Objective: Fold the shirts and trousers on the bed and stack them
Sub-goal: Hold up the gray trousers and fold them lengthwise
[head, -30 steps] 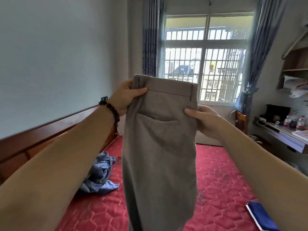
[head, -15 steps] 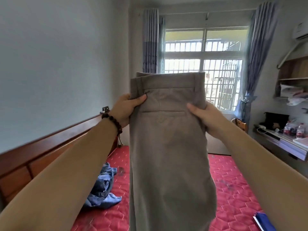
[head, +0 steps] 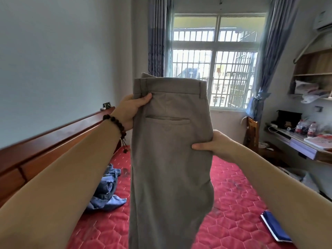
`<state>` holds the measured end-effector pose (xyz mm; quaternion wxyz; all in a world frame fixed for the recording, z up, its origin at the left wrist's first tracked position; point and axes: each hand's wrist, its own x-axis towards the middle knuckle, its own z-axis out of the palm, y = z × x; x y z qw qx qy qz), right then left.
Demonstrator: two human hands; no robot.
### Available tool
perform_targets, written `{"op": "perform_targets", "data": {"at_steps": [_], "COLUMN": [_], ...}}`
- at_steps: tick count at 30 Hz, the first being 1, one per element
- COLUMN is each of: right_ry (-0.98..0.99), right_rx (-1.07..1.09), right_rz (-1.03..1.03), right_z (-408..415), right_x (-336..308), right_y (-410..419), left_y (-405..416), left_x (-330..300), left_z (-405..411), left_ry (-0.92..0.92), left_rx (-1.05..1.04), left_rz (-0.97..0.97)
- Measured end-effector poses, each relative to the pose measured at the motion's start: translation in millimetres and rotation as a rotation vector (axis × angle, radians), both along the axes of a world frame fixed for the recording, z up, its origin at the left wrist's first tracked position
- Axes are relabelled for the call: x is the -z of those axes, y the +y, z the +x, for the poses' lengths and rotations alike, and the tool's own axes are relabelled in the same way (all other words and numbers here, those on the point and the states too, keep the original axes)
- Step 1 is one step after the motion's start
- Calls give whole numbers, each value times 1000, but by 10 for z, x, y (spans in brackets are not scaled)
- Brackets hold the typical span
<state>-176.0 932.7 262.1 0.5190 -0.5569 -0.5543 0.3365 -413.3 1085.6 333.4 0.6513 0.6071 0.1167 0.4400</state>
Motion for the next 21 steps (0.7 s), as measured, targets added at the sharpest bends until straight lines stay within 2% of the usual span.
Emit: {"op": "perform_targets", "data": {"at_steps": [1, 3, 5, 7, 9, 11, 13, 15, 17, 18, 21], "right_ry": [-24, 75, 107, -55, -117, -33, 73, -36, -174, -156, 81], "right_rx": [27, 57, 45, 54, 144, 190, 162, 115, 123, 126, 135], "right_rz": [53, 134, 59, -117, -82, 62, 63, -62, -69, -22, 41], "right_z": [13, 33, 8, -71, -35, 10, -2, -38, 12, 63, 116], "right_x": [33, 155, 418, 696, 814, 836, 894, 966, 976, 960, 941], "right_y": [-9, -32, -41, -69, -89, -129, -160, -187, -245, -286, -371], "left_y": [26, 68, 84, 103, 172, 260, 321, 341, 389, 422, 503], "left_x": [20, 38, 46, 57, 81, 96, 95, 115, 156, 182, 260], "left_z": [-20, -48, -53, -69, -130, -237, -324, -366, -417, -455, -529], "left_ry": [-4, -17, -46, -75, -106, -140, -132, -96, -91, -105, -120], "left_rx": [3, 11, -2, -49, -93, -95, -74, -78, -92, -96, -146], "left_rz": [-19, -52, -70, -85, -106, -128, -128, -94, -90, -109, -125]}}
